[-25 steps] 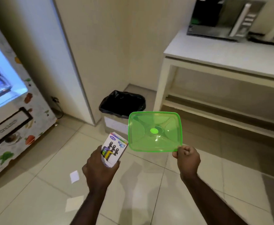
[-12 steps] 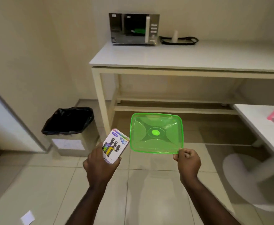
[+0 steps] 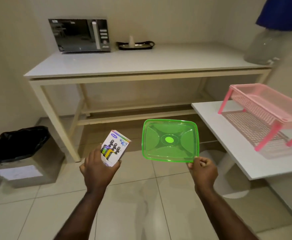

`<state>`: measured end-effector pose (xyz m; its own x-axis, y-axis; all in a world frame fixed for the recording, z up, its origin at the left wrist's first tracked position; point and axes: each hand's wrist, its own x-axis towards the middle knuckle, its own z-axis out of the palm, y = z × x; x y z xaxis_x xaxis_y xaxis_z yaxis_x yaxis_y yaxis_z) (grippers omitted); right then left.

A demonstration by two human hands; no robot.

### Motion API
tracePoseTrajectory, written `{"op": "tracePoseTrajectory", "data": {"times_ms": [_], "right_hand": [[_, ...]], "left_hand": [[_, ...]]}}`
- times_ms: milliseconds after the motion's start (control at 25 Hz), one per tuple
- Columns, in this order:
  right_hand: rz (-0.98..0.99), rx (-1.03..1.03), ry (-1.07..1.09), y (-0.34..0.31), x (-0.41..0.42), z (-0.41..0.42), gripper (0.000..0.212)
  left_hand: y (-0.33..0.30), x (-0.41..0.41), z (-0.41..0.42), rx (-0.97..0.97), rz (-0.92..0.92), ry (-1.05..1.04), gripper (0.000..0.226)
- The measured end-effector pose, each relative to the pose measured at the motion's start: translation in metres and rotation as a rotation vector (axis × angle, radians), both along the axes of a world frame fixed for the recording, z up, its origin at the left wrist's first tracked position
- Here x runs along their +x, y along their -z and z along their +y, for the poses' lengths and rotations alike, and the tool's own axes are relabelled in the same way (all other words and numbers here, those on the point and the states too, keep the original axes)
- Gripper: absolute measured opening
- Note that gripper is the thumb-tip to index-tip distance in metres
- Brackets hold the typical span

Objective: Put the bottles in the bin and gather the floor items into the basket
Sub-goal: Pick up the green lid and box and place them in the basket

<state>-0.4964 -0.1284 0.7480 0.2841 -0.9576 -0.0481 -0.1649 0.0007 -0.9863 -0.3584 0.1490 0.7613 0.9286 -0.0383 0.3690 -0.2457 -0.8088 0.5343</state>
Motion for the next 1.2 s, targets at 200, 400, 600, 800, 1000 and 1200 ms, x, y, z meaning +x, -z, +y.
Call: {"op": "tracePoseTrajectory", "data": {"times_ms": [200,400,600,800,1000,1200], "right_hand": [[-0.011,-0.006,0.099,-0.003,-0.033,-0.089,0.006],[0.025,-0.073,0.174,-0.009,-0.031,-0.197,0.005],[0.040,-0.036,0.249,-0.020,-0.030,-0.315,0.005],[-0.011,-0.055,0.344,-0.043,-0.024,-0.417,0.006],[-0.009,-0.122,0.312,-0.078,0.002,-0.537,0.008],[0.012,-0.094,0.298,-0.085,0.019,-0.676,0.008]], "left_hand": [[0.006,0.002,-0.089,0.060,-0.010,0.117,0.091],[0.023,0.034,-0.197,0.073,-0.028,0.195,0.092],[0.022,0.063,-0.332,0.063,0.004,0.315,0.092],[0.010,0.086,-0.449,0.077,-0.027,0.458,0.091],[-0.001,0.098,-0.537,0.114,-0.047,0.525,0.089],[-0.003,0.097,-0.614,0.136,-0.040,0.482,0.087]]}}
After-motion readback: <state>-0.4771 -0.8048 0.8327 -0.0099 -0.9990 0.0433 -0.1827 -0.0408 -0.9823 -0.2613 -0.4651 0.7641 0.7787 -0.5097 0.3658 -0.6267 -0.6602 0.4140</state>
